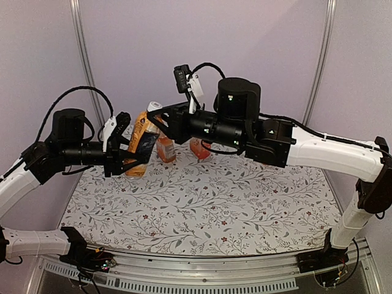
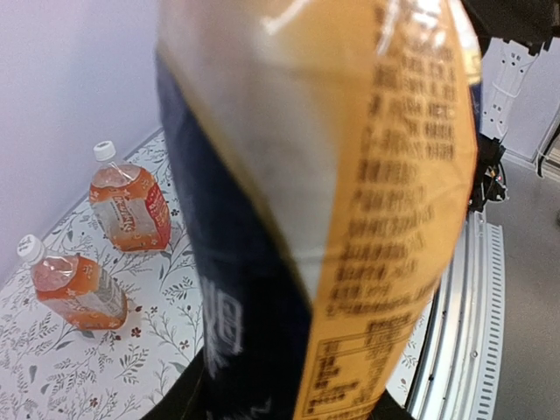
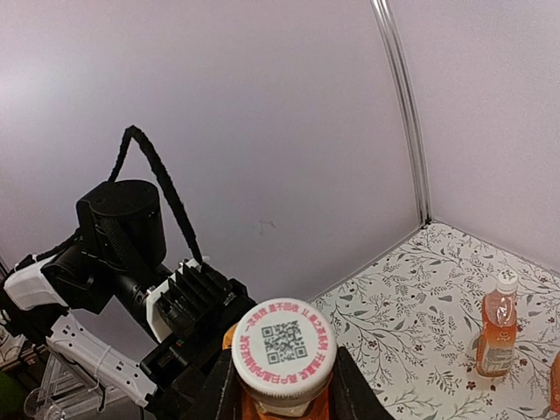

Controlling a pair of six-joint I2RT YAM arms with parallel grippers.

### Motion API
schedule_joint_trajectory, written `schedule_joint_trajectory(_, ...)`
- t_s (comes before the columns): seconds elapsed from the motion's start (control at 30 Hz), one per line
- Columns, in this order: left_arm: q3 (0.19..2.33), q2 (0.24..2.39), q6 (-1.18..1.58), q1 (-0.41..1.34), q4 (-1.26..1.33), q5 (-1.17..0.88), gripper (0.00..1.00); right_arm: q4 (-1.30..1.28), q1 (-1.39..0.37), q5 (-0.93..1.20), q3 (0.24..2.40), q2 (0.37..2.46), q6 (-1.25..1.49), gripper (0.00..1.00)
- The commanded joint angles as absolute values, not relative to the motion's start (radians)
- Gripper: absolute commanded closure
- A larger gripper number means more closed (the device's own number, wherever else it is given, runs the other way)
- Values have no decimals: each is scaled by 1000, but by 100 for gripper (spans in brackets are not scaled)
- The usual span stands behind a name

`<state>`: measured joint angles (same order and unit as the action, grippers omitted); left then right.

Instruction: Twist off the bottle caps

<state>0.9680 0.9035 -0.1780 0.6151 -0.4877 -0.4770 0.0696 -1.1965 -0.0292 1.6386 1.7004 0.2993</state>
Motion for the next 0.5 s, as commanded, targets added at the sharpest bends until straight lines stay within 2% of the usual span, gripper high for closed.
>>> schedule_joint_trajectory(0.0, 982, 890, -190, 641, -432, -544, 77, 104, -1208, 22, 1614, 1673, 334, 84)
schedule_joint_trajectory(0.07, 982, 882, -215, 641, -449, -491, 79, 77, -1207, 6, 1602, 1653, 326, 50)
schedule_joint_trajectory(0.13, 980, 874, -281, 641, -464, -338, 83, 15, -1207, -47, 1600, 1622, 308, 34)
schedule_joint_trajectory(0.27, 935, 851, -661, 650, -397, -23, 84, -210, -1206, -127, 1633, 1563, 294, 18)
schedule_joint_trajectory(0.37, 856, 836, -979, 667, -210, 184, 87, -379, -1190, -137, 1697, 1558, 336, 14)
schedule_joint_trajectory(0.47, 789, 834, -1202, 680, 0, 257, 88, -484, -1144, -54, 1756, 1592, 456, 13)
